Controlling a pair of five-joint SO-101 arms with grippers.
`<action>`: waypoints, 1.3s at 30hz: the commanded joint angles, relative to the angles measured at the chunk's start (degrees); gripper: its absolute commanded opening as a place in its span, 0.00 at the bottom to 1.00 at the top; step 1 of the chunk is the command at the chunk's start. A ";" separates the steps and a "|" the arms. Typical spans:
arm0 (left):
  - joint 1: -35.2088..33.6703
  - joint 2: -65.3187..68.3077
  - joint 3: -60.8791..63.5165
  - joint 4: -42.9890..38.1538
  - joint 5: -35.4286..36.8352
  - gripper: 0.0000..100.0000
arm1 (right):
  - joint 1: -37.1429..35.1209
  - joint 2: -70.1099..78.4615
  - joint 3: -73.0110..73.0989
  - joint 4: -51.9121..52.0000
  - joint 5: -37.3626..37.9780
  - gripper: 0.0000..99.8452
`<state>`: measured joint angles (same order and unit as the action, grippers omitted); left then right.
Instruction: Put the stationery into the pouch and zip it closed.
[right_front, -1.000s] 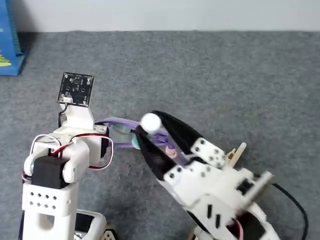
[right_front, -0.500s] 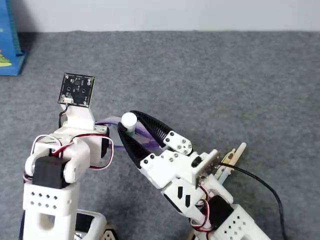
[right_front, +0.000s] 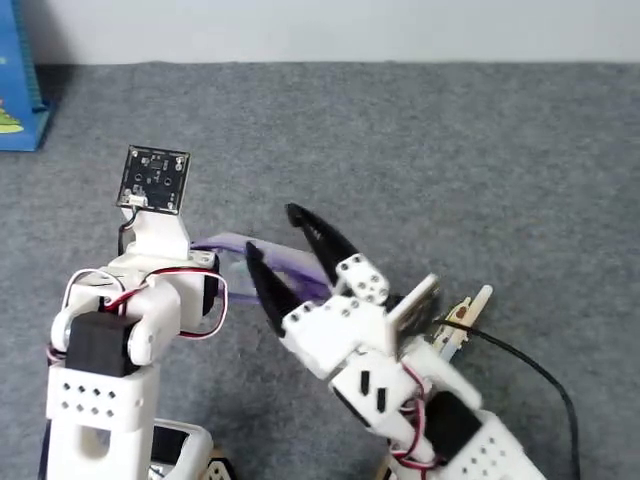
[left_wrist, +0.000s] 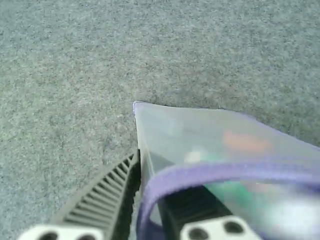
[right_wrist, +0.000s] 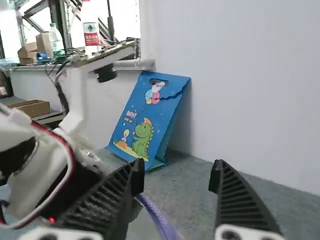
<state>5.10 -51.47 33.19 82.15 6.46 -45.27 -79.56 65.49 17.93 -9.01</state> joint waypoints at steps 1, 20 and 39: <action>-0.35 0.44 0.22 -1.23 0.26 0.01 | 4.79 0.04 -12.66 16.22 -5.71 0.16; -0.35 0.44 0.75 -1.14 0.18 0.01 | 39.52 0.75 -7.65 63.96 -6.86 0.14; -0.35 0.44 1.10 -1.23 0.18 0.01 | 41.45 1.54 1.58 56.57 -4.57 0.14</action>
<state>5.01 -51.56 34.33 82.15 6.46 -4.48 -79.56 67.43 75.60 -14.20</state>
